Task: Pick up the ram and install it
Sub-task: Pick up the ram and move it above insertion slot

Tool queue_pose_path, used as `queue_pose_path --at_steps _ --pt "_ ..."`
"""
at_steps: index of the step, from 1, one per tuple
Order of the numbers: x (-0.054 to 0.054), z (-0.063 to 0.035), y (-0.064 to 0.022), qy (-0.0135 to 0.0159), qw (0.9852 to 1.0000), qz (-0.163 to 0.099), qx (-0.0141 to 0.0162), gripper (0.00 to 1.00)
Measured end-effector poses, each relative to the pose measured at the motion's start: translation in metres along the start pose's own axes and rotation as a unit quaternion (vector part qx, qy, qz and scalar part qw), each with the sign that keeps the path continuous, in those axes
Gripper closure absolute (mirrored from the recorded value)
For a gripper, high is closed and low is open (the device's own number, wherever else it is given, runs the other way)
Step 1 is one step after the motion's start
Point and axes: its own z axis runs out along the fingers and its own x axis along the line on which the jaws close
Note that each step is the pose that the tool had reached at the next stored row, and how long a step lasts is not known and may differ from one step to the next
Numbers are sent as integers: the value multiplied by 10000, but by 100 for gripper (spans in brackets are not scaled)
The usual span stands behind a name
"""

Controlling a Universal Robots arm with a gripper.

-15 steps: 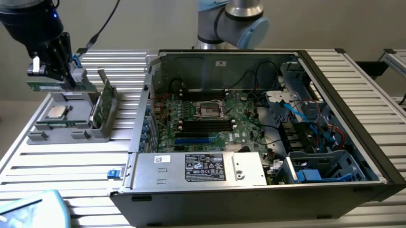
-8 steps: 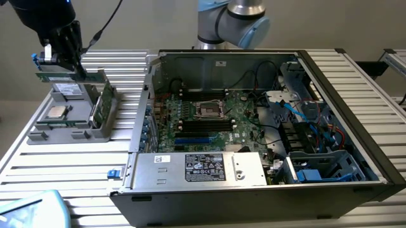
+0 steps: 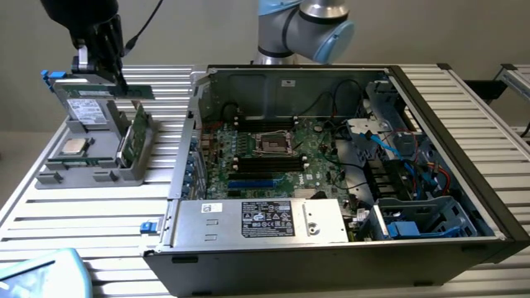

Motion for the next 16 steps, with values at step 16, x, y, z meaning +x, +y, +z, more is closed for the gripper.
queue_pose_path --at_steps 16 --pt "133 -147 -490 -20 9999 16 -126 87"
